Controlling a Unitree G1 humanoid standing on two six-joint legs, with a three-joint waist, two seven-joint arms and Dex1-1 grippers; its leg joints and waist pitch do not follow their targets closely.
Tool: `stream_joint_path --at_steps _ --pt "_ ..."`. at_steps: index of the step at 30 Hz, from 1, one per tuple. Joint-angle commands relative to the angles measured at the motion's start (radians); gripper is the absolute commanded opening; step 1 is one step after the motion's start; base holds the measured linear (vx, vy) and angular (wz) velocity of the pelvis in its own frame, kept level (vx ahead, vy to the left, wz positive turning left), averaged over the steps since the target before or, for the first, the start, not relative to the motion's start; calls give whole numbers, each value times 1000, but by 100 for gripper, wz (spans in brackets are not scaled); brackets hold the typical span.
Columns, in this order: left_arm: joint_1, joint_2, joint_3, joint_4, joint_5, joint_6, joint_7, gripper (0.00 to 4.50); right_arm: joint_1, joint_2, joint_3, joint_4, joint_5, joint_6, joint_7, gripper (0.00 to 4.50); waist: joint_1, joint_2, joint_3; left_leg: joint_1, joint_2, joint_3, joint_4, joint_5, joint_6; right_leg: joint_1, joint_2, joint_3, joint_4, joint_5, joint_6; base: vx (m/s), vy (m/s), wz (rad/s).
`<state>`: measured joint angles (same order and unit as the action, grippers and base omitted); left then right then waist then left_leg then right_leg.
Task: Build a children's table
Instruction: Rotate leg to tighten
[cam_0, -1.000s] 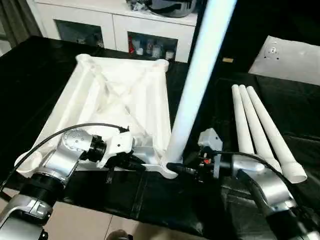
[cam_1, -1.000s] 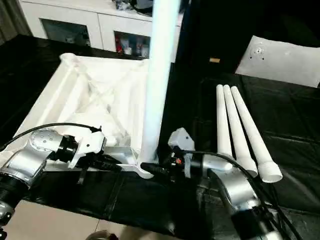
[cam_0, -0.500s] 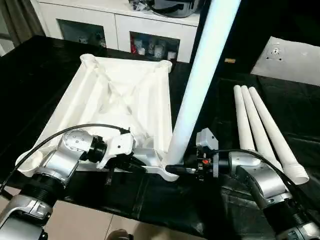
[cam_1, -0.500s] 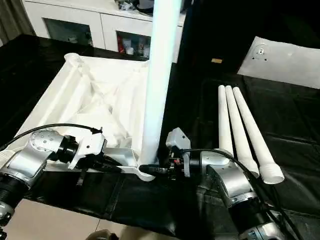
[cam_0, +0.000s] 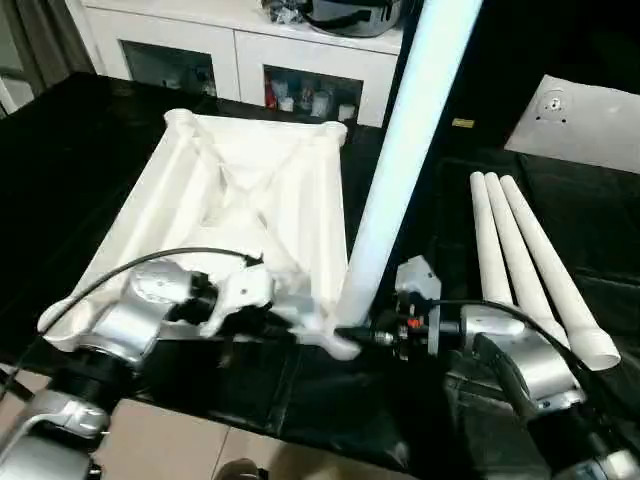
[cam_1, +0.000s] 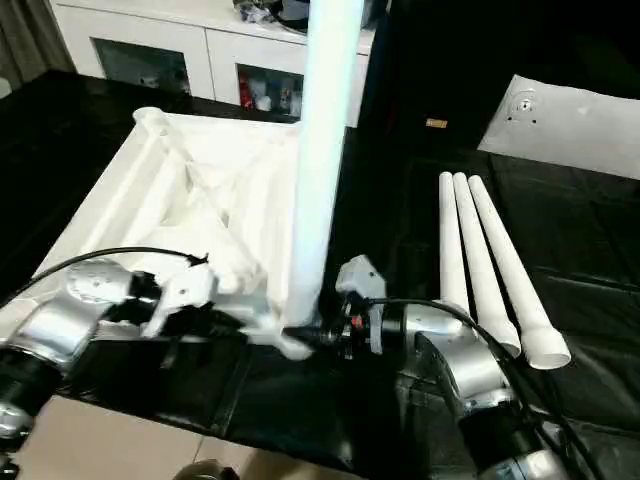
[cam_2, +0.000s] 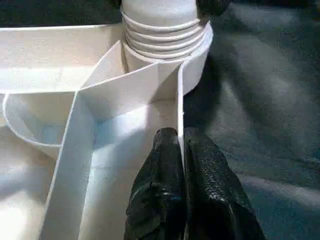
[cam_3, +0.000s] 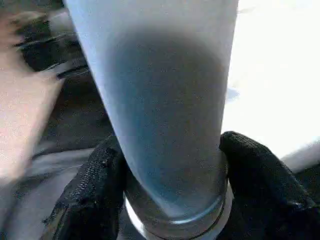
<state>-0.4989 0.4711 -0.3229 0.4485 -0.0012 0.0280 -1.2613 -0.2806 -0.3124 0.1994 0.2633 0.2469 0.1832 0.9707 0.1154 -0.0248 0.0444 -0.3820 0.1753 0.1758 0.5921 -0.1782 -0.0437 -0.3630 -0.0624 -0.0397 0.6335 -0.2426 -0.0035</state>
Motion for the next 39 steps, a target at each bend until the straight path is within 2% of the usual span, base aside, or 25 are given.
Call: stream_joint_path --at_steps 1,2,3,4,5,6,7,8,11,14,16,17,21,22,25,26,27,30,32,33,36,37,39 --pt "-6 -67 19 -17 -3 69 139 0 13 35 0 30 -46 2 -124 261 -8 0 -48 31 63 -20 -80 -245 -22 22 -96 43 -79 -138 -245 0 0 0" --pt "-2 -118 29 -39 -7 107 204 0 21 78 -24 48 -50 10 -211 261 -9 3 -47 33 64 -20 -82 -260 -30 17 -99 46 -86 -203 -227 0 0 0" --pt "-2 -121 29 -41 -7 109 208 0 22 81 -25 49 -50 10 -217 261 -11 3 -46 34 65 -20 -82 -268 -33 16 -98 47 -90 -225 -220 0 0 0" --pt "1 -176 32 -60 -1 148 278 0 28 132 -48 69 -54 17 -312 261 -11 0 -46 35 66 -21 -84 -275 -37 13 -98 48 -93 -257 -205 0 0 0" --pt "0 -194 30 -63 4 160 301 0 29 150 -54 75 -54 21 -341 261 -11 0 -46 34 65 -23 -84 -270 -38 14 -98 47 -95 -266 -192 0 0 0" --pt "-3 -236 26 -65 16 185 351 0 29 185 -67 89 -59 30 -406 261 -12 -1 -47 32 64 -22 -85 -260 -36 15 -97 47 -94 -258 -187 0 0 0" --pt "-3 -236 26 -65 16 185 351 0 29 185 -67 89 -59 30 -406 261 -13 1 -47 30 64 -22 -86 -248 -32 13 -95 47 -93 -239 -182 0 0 0" --pt "-13 -283 26 -61 28 211 411 0 22 220 -77 108 -78 37 -488 261 -13 0 -49 30 62 -21 -84 -237 -25 13 -94 48 -93 -224 -175 0 0 0" --pt "-41 -366 27 -39 56 242 518 0 -4 282 -105 143 -96 55 -618 261 -13 3 -53 29 60 -19 -82 -206 -18 13 -93 47 -92 -183 -173 0 0 0" --pt "-54 -395 12 -35 92 261 566 0 -20 311 -115 148 -115 47 -673 261 -12 3 -55 27 59 -18 -80 -187 -6 15 -91 46 -90 -138 -165 0 0 0" --pt "-54 -373 -6 -32 119 249 554 0 -19 317 -139 130 -93 28 -672 261 -12 5 -56 23 58 -17 -80 -170 10 18 -91 45 -87 -89 -160 0 0 0" --pt "-53 -366 -10 -33 127 248 550 0 -17 319 -148 122 -81 25 -668 316 -11 7 -57 24 59 -17 -79 -168 15 16 -91 45 -86 -73 -160 0 0 0" --pt "-32 -285 -26 -33 158 205 489 0 8 277 -160 81 -78 -10 -622 350 -12 5 -54 21 60 -18 -83 -199 12 17 -91 44 -90 -105 -151 0 0 0" --pt "-15 -238 -22 -37 153 180 445 0 21 238 -162 58 -71 -33 -569 350 -12 3 -53 22 59 -19 -83 -206 9 19 -91 43 -93 -121 -145 0 0 0" --pt "-3 -204 -21 -40 144 157 407 0 32 207 -162 39 -64 -50 -525 381 -18 2 -54 19 60 -19 -84 -201 12 18 -91 43 -90 -115 -151 0 0 0" --pt "11 -161 -24 -42 130 121 347 0 43 163 -162 9 -46 -63 -451 387 -22 -1 -53 16 59 -18 -83 -197 18 20 -91 43 -90 -104 -157 0 0 0" --pt "17 -134 -26 -40 122 96 312 0 48 133 -159 -8 -35 -69 -399 397 -22 -1 -54 15 60 -20 -83 -193 22 22 -92 43 -88 -98 -159 0 0 0" --pt "21 -99 -34 -32 113 53 263 0 53 95 -155 -27 -20 -73 -327 425 -25 -1 -52 17 61 -17 -81 -188 37 19 -90 43 -86 -78 -168 0 0 0" --pt "25 -55 -41 -23 86 -12 169 0 56 27 -135 -47 2 -66 -200 447 -25 -2 -51 19 63 -17 -81 -198 41 19 -91 43 -87 -89 -181 0 0 0" --pt "26 -46 -40 -22 74 -23 141 0 55 10 -128 -48 4 -67 -169 447 -25 -4 -50 20 63 -16 -81 -196 41 19 -90 43 -87 -88 -184 0 0 0" --pt "23 -30 -40 -19 46 -41 79 0 51 -31 -108 -54 21 -49 -81 447 -23 -2 -51 22 64 -13 -79 -186 45 17 -90 42 -82 -56 -208 0 0 0" --pt "12 -13 -51 -7 37 -65 32 0 44 -70 -76 -57 21 -49 -5 447 -24 -6 -51 21 64 -13 -79 -187 49 18 -90 41 -81 -50 -215 0 0 0" --pt "3 -2 -61 4 29 -89 -8 0 37 -96 -51 -54 11 -59 46 447 -22 -7 -50 20 64 -12 -78 -184 55 20 -91 41 -82 -52 -216 0 0 0"
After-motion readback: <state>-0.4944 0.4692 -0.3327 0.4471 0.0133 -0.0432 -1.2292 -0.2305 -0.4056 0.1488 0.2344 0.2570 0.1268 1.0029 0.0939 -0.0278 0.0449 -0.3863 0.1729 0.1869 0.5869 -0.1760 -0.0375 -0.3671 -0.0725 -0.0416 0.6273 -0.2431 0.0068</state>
